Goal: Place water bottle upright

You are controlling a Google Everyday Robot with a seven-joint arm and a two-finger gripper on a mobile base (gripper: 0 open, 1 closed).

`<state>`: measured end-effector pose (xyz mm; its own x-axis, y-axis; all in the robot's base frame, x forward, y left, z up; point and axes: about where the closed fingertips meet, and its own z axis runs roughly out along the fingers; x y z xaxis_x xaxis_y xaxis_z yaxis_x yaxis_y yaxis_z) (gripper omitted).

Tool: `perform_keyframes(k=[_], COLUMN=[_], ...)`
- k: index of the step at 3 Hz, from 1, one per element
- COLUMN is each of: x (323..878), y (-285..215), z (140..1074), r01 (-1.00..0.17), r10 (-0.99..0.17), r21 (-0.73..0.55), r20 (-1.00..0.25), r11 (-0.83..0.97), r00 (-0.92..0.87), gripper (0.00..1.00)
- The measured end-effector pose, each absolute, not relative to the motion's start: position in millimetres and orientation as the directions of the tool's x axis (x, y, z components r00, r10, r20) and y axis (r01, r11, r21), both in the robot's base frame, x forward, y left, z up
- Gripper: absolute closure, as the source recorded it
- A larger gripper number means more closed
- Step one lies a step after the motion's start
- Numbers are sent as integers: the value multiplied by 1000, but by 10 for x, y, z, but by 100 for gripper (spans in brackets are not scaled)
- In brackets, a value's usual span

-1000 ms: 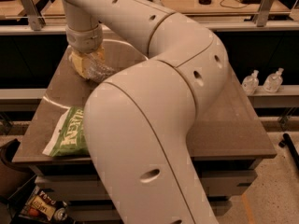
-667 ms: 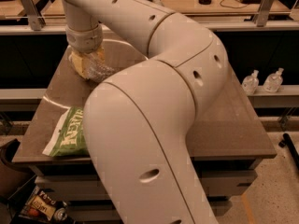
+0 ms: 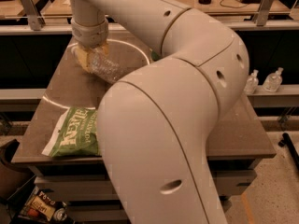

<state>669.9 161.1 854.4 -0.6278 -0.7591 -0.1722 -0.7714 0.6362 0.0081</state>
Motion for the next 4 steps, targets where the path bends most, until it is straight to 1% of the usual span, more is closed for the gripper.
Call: perform_keyframes(k=[1,2,3,4], x=[6703,6761,6748,6707], y=[1451,1338,1313,1398], z=[8731,8887,9053,9232], r01=[-769,-776,-807,-842], r10=[-744,-712,-673,-609], r21=[5,27,48,52], r20=[-251,-381,-524,-666], r11=[639,630,588,538], r00=[-620,-590,-521,-430], gripper=[100,100,100,100])
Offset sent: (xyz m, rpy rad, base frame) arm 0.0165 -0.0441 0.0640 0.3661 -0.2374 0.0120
